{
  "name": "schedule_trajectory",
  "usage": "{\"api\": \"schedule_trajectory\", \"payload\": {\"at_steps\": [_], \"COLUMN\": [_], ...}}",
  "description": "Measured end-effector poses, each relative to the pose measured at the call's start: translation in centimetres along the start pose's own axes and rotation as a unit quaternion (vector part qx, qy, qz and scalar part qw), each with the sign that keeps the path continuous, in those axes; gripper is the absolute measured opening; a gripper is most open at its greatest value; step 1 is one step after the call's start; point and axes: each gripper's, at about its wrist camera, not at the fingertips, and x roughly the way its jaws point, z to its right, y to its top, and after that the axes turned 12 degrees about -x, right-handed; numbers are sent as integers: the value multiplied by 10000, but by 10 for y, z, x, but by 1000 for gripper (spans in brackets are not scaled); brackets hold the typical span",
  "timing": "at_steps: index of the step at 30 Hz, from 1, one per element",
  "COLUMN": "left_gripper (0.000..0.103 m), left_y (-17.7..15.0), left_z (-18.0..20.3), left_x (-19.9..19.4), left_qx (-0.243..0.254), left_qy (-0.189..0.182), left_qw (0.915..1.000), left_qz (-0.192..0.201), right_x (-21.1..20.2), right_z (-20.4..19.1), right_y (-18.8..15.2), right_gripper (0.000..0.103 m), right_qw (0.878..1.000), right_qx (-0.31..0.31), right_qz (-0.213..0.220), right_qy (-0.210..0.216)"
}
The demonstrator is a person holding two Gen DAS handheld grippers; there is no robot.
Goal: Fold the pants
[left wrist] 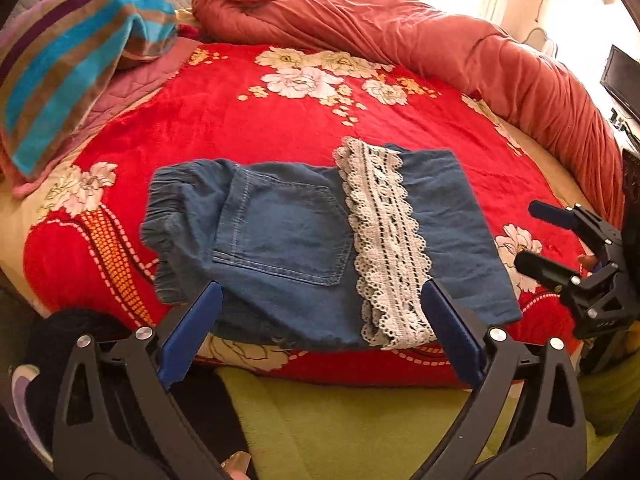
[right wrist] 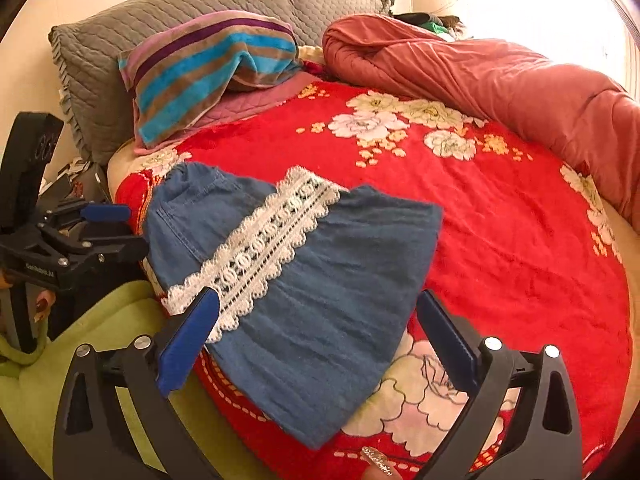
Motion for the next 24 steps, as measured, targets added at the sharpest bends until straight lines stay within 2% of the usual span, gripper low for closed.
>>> {"api": "schedule_trajectory", "payload": {"at_steps": [8,24], "left_gripper": [93,93], "left_y": [2,4], "left_z": [-12,-45], "left_x": [-8,-6], "left_qx": [-48,-425], "left_qy": [115,173], "left_qw": [9997,9987], "left_qz": [189,234], "right_x": [1,32], "right_z": [-5,-26], "right_y": [21,58], "right_gripper": [98,98], "right_qw": [9999,9993], "right_qx": [-71,-300], "right_qz": [111,15], "right_qy": [7,243]}}
